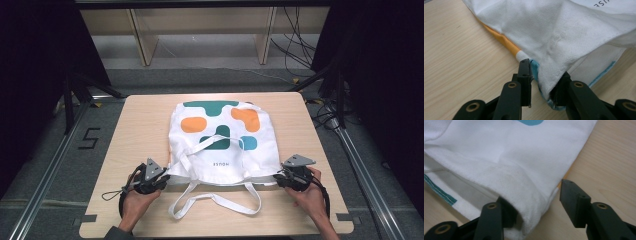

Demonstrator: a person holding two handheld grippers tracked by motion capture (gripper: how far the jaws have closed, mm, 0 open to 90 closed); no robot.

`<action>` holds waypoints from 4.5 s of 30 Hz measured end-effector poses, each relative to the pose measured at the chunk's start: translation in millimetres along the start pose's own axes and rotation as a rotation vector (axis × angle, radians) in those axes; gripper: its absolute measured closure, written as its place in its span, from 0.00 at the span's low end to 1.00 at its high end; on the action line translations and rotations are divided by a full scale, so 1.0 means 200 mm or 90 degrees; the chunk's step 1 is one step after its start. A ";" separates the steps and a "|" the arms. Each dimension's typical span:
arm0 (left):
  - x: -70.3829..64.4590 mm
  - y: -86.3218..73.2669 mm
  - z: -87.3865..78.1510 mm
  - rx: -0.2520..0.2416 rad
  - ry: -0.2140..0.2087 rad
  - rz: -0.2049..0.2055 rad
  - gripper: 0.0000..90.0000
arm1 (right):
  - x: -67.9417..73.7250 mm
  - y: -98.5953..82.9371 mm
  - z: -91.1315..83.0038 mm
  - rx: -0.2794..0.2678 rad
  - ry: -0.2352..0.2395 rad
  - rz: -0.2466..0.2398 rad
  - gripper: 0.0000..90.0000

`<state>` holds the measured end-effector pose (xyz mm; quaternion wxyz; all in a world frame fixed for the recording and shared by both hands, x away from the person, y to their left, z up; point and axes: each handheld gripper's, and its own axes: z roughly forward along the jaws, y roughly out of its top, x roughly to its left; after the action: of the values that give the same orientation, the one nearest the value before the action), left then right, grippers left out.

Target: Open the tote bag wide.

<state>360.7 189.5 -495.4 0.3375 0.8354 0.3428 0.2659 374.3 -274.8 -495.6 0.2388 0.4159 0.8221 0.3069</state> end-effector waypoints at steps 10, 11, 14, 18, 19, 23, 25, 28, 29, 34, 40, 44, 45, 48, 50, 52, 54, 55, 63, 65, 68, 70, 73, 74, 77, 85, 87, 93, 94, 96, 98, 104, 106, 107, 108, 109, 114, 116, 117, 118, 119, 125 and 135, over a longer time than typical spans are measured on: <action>-0.01 0.01 0.03 -0.011 -0.003 -0.006 0.84 | 0.01 0.03 -0.02 -0.026 0.000 -0.029 0.86; -0.01 0.01 0.02 -0.010 -0.005 0.004 0.88 | 0.01 0.03 -0.03 -0.030 0.002 -0.024 0.86; -0.01 0.02 0.00 -0.021 -0.001 -0.009 0.91 | 0.00 0.03 -0.04 -0.046 0.005 -0.012 0.88; -0.03 0.04 -0.02 -0.063 0.005 -0.022 0.92 | -0.01 0.04 -0.08 -0.079 0.002 0.008 0.88; -0.03 0.04 -0.03 -0.056 0.005 -0.024 0.92 | -0.01 0.05 -0.10 -0.090 0.007 0.025 0.88; -0.02 0.07 -0.06 -0.091 0.009 -0.046 0.92 | -0.01 0.08 -0.14 -0.120 0.007 0.029 0.88; -0.03 0.09 -0.08 -0.104 0.005 -0.060 0.92 | -0.02 0.09 -0.16 -0.131 0.008 0.028 0.88; -0.03 0.13 -0.11 -0.121 0.010 -0.039 0.92 | -0.03 0.11 -0.19 -0.145 0.010 0.031 0.89; -0.03 0.14 -0.12 -0.126 0.009 -0.033 0.92 | -0.02 0.12 -0.21 -0.152 0.014 0.044 0.89; -0.03 0.21 -0.18 -0.147 0.013 -0.036 0.92 | -0.04 0.17 -0.28 -0.178 0.026 0.058 0.89; 0.02 0.34 -0.30 -0.200 0.038 -0.031 0.93 | -0.07 0.29 -0.40 -0.226 0.027 0.059 0.90; 0.05 0.41 -0.36 -0.236 0.045 -0.036 0.93 | -0.09 0.39 -0.46 -0.264 0.016 0.046 0.90; 0.06 0.43 -0.38 -0.249 0.045 -0.040 0.93 | -0.09 0.41 -0.49 -0.259 0.020 0.047 0.90; 0.07 0.47 -0.44 -0.270 0.049 -0.042 0.93 | -0.10 0.46 -0.55 -0.272 0.017 0.038 0.91; 0.08 0.48 -0.47 -0.282 0.050 -0.045 0.93 | -0.11 0.49 -0.58 -0.284 0.023 0.022 0.91; 0.08 0.49 -0.49 -0.289 0.049 -0.042 0.93 | -0.11 0.52 -0.61 -0.291 0.020 0.014 0.91; 0.08 0.51 -0.52 -0.298 0.051 -0.042 0.93 | -0.11 0.53 -0.63 -0.298 0.019 0.011 0.91; 0.08 0.52 -0.53 -0.300 0.055 -0.044 0.93 | -0.11 0.54 -0.64 -0.301 0.018 0.006 0.91; 0.08 0.65 -0.67 -0.338 0.077 -0.012 0.93 | -0.11 0.61 -0.75 -0.317 0.024 0.003 0.91; 0.10 0.68 -0.71 -0.359 0.072 -0.024 0.93 | -0.12 0.63 -0.80 -0.326 0.020 0.008 0.92; 0.11 0.71 -0.77 -0.378 0.074 -0.031 0.94 | -0.14 0.67 -0.87 -0.341 0.012 -0.014 0.92; 0.12 0.74 -0.81 -0.389 0.075 -0.030 0.94 | -0.14 0.69 -0.92 -0.346 0.008 -0.018 0.92; 0.12 0.77 -0.84 -0.402 0.070 -0.037 0.94 | -0.13 0.73 -0.98 -0.354 0.011 -0.029 0.92; 0.13 0.78 -0.85 -0.396 0.072 -0.025 0.94 | -0.13 0.74 -0.99 -0.358 0.003 -0.031 0.93; 0.14 0.79 -0.81 -0.399 0.065 -0.034 0.93 | -0.14 0.76 -1.00 -0.366 -0.002 -0.026 0.93; 0.17 0.73 -0.69 -0.367 0.051 -0.058 0.93 | -0.19 0.73 -0.89 -0.349 -0.017 -0.019 0.95; 0.16 0.71 -0.65 -0.355 0.050 -0.057 0.93 | -0.19 0.71 -0.86 -0.336 -0.017 -0.015 0.95; 0.15 0.62 -0.55 -0.323 0.021 -0.074 0.93 | -0.19 0.65 -0.78 -0.307 -0.017 -0.027 0.95; 0.15 0.61 -0.53 -0.318 0.018 -0.075 0.93 | -0.18 0.64 -0.76 -0.301 -0.015 -0.028 0.95; 0.15 0.58 -0.50 -0.311 0.011 -0.081 0.93 | -0.17 0.62 -0.74 -0.294 -0.011 -0.018 0.95; 0.15 0.55 -0.48 -0.298 0.008 -0.076 0.93 | -0.18 0.61 -0.72 -0.289 -0.018 -0.030 0.95; 0.14 0.48 -0.36 -0.258 -0.001 -0.090 0.93 | -0.16 0.57 -0.65 -0.267 -0.017 -0.033 0.95; 0.15 0.48 -0.31 -0.255 -0.011 -0.084 0.93 | -0.16 0.56 -0.61 -0.262 -0.018 -0.036 0.95; 0.16 0.47 -0.28 -0.242 -0.015 -0.090 0.93 | -0.16 0.55 -0.59 -0.247 -0.012 -0.020 0.95; 0.16 0.46 -0.26 -0.236 -0.019 -0.092 0.93 | -0.17 0.54 -0.56 -0.253 -0.016 -0.028 0.95; 0.16 0.46 -0.24 -0.233 -0.024 -0.094 0.93 | -0.16 0.53 -0.54 -0.244 -0.014 -0.014 0.95; 0.15 0.41 -0.11 -0.192 -0.031 -0.087 0.92 | -0.16 0.48 -0.47 -0.236 -0.016 -0.020 0.95; 0.13 0.39 -0.07 -0.177 -0.036 -0.090 0.92 | -0.16 0.46 -0.45 -0.236 -0.015 -0.009 0.95; 0.13 0.38 -0.05 -0.174 -0.040 -0.085 0.92 | -0.16 0.43 -0.44 -0.239 -0.014 -0.002 0.95; 0.12 0.37 -0.04 -0.167 -0.039 -0.080 0.92 | -0.16 0.42 -0.42 -0.241 -0.016 -0.001 0.95; 0.12 0.36 -0.03 -0.160 -0.037 -0.081 0.92 | -0.16 0.40 -0.41 -0.235 -0.016 -0.003 0.95; 0.09 0.32 0.07 -0.117 -0.041 -0.055 0.92 | -0.16 0.31 -0.31 -0.198 -0.016 0.010 0.95; 0.04 0.24 0.19 -0.060 -0.067 -0.049 0.92 | -0.17 0.20 -0.17 -0.136 0.000 0.006 0.95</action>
<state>409.0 155.4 -481.7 0.4042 0.8174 0.3438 0.2244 391.6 -294.1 -438.5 0.2801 0.3916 0.7831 0.3937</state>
